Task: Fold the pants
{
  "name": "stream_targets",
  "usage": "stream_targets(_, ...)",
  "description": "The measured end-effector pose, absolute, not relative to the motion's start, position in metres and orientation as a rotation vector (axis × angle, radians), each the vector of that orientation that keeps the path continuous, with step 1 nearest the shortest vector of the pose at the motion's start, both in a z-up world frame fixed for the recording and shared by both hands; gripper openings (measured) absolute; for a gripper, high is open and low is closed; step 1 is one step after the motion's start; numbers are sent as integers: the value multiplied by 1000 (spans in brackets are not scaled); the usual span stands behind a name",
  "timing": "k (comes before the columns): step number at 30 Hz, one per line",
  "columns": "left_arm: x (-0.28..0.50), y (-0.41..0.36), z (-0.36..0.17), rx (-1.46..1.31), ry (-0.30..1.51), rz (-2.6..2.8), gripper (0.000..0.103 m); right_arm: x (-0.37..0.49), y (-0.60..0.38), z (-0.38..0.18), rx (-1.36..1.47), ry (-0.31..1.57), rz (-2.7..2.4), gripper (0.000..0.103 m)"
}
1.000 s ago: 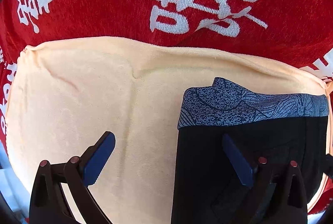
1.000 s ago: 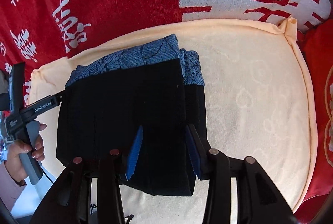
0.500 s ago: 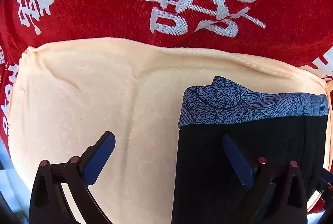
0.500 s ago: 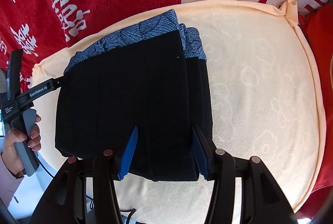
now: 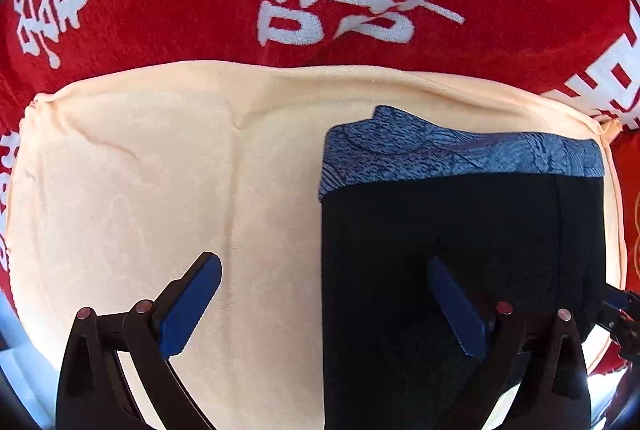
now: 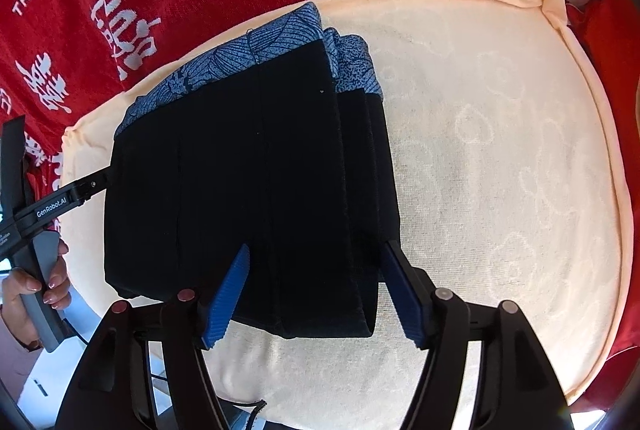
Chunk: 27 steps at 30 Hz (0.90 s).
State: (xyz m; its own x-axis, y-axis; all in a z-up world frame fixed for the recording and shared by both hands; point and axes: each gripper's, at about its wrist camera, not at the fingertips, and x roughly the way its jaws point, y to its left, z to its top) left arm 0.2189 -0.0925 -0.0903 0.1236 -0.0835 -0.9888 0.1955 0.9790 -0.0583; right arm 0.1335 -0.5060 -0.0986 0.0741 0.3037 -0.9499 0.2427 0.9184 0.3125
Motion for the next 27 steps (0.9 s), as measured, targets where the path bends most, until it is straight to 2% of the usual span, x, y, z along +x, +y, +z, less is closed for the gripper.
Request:
stream_targets(14, 203, -119, -98, 137, 1500, -439, 103, 142, -536, -108, 607, 1496, 133, 77)
stream_targets(18, 212, -110, -97, 81, 1496, -465, 103, 157, -554, -121, 708, 1481, 200, 80)
stream_targets(22, 224, -97, -117, -20, 1565, -525, 103, 165, -569, -141, 804, 1486, 274, 80)
stream_targets(27, 223, -94, -128, -65, 1586, -616, 103, 166, -568, -154, 806, 1493, 400, 82)
